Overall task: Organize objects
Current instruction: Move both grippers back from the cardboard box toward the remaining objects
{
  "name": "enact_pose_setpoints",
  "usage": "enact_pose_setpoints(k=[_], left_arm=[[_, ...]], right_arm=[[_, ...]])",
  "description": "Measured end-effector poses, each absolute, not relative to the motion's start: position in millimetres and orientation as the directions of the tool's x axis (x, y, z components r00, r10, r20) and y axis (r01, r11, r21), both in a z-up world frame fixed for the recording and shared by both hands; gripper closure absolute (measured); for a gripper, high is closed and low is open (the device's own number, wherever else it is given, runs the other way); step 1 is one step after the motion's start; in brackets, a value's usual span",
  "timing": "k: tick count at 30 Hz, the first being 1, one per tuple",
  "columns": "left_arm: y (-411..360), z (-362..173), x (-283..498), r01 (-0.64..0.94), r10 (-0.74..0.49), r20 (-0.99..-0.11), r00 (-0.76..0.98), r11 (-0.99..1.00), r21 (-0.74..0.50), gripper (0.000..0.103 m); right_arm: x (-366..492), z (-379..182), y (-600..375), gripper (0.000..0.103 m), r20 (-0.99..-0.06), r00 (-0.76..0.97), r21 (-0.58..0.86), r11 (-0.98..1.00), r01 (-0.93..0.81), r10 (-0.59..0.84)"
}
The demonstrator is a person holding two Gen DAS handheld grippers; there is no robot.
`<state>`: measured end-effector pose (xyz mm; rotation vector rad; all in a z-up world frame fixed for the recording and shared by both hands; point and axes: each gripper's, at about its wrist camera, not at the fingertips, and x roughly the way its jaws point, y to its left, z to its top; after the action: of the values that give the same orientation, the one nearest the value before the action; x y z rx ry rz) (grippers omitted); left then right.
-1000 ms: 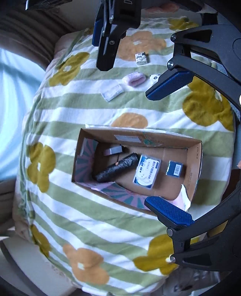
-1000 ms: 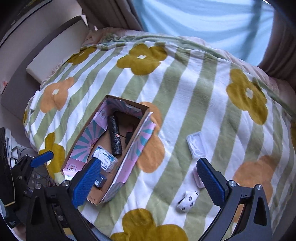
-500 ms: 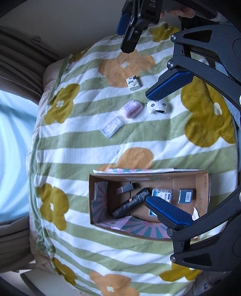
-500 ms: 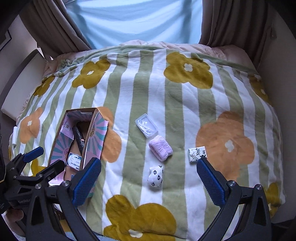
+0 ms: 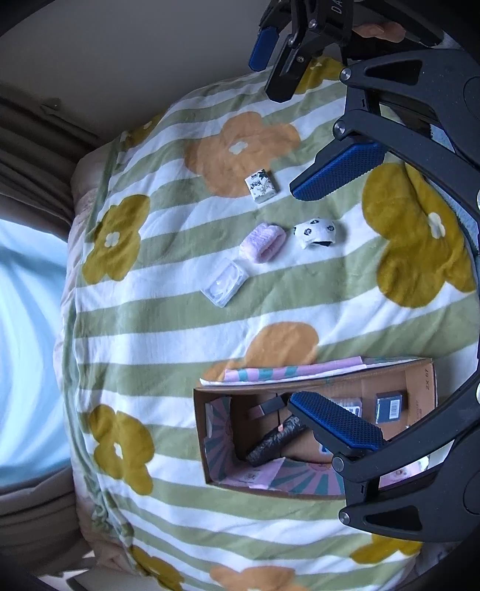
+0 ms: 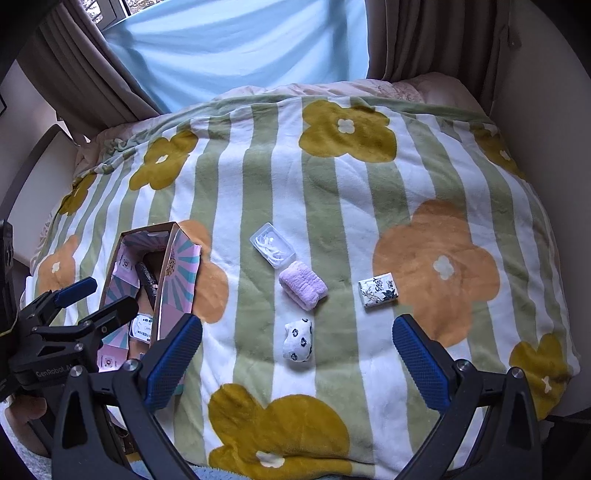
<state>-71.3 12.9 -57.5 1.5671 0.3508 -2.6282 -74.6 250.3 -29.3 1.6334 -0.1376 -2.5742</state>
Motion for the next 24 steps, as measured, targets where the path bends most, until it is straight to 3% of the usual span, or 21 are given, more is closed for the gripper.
enact_pose_setpoints(k=[13, 24], left_arm=[[27.9, -94.0, -146.9, 0.011, 0.099, -0.914, -0.393, -0.994, -0.113, 0.0], [43.1, -183.5, -236.9, -0.14, 0.113, -0.959, -0.26, -0.987, -0.078, 0.0]], right_arm=[[-86.5, -82.7, 261.2, 0.001, -0.934, -0.343, 0.136, -0.987, -0.088, -0.098], [-108.3, -163.7, 257.2, 0.009, -0.963, -0.237, 0.171, -0.968, -0.184, -0.125]])
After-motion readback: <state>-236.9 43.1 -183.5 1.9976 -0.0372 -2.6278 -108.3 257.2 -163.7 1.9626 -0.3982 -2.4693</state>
